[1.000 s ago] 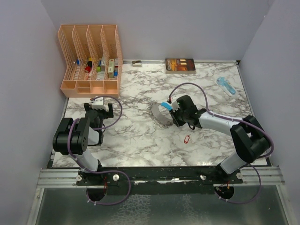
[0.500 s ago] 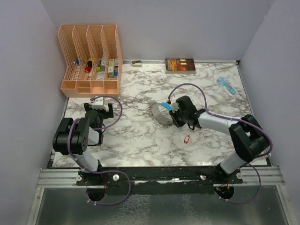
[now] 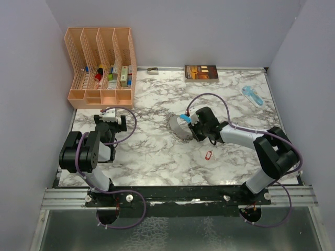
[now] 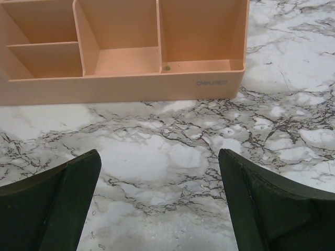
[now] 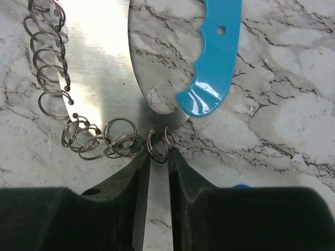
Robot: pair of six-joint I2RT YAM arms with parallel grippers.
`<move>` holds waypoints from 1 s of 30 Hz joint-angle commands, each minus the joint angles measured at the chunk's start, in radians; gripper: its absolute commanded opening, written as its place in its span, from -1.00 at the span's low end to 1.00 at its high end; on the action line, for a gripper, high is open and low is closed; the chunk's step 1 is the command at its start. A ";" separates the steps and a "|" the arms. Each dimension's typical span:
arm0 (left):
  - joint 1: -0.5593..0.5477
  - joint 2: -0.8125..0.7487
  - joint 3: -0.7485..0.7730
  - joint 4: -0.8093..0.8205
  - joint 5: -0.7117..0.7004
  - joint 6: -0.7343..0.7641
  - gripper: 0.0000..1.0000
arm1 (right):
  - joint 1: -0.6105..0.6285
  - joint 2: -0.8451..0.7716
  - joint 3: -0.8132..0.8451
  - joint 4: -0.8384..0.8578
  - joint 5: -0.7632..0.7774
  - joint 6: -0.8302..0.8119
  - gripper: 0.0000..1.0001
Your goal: Put the keys on the keyring
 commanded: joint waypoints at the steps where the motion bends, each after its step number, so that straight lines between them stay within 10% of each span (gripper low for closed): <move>1: 0.000 -0.016 0.001 0.018 -0.017 0.003 0.95 | 0.006 0.019 0.024 0.045 0.017 -0.021 -0.62; 30: 0.000 -0.016 0.000 0.017 -0.017 0.004 0.95 | 0.012 -0.025 0.030 0.003 0.012 -0.007 -0.51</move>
